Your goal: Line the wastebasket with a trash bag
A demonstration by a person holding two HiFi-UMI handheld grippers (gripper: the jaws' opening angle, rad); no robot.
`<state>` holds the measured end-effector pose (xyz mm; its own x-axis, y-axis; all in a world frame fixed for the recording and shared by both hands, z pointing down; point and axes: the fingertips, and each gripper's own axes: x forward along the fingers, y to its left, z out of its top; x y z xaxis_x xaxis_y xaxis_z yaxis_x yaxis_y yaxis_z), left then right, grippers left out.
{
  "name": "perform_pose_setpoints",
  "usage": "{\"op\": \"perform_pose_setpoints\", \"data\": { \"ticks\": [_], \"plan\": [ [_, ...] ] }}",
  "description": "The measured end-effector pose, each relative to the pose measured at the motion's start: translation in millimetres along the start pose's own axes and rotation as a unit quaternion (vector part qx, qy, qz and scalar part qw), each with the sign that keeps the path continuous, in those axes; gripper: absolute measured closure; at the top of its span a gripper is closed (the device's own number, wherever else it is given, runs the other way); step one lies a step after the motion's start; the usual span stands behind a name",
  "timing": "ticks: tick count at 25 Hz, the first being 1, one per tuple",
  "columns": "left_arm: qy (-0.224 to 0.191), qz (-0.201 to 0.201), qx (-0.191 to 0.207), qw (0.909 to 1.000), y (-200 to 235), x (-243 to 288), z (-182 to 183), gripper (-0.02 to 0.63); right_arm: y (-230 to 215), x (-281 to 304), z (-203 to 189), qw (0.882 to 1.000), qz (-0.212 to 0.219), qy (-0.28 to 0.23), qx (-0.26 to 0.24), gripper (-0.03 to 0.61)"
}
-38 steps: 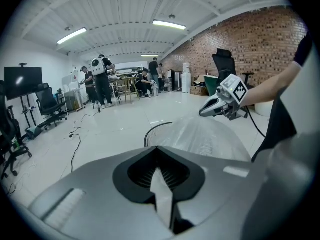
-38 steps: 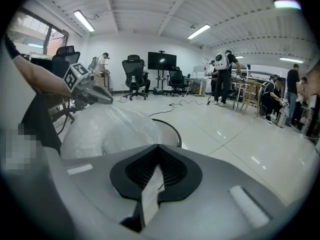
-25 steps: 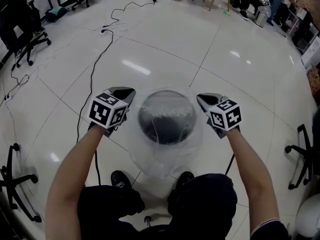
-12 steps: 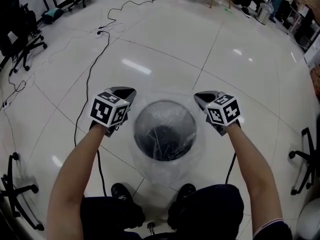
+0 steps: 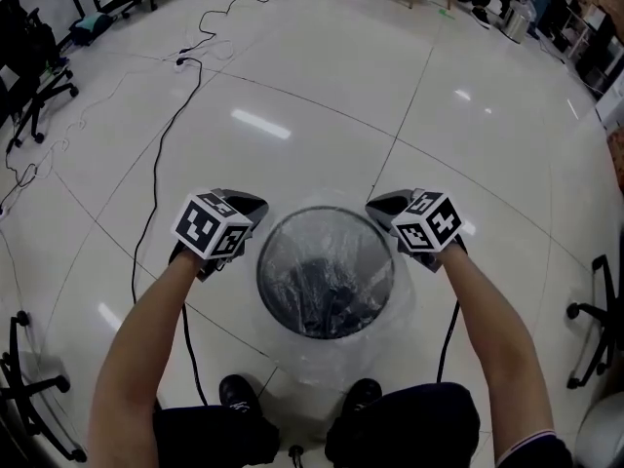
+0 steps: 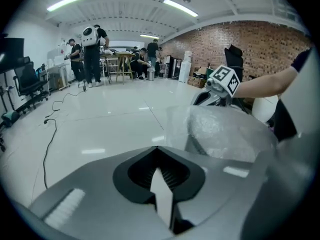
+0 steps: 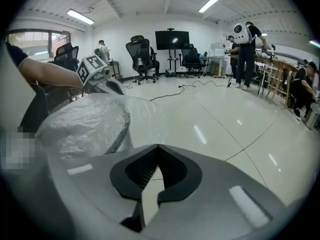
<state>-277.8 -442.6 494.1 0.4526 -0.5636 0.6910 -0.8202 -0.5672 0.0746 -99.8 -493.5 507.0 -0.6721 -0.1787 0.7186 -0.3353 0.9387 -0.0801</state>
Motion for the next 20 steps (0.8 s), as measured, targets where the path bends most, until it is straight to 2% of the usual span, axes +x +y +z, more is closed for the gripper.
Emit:
{"op": "perform_pose_setpoints", "data": {
  "ticks": [8, 20],
  "plan": [
    [0.038, -0.047, -0.012, 0.9981, -14.3, 29.1, -35.1, 0.603, 1.7, 17.5, -28.2, 0.998, 0.047, 0.028, 0.004, 0.577],
    [0.056, -0.058, -0.03, 0.9963, -14.6, 51.8, -72.7, 0.603, 7.8, 44.4, -51.6, 0.996, 0.086, 0.023, 0.009, 0.576]
  ]
}}
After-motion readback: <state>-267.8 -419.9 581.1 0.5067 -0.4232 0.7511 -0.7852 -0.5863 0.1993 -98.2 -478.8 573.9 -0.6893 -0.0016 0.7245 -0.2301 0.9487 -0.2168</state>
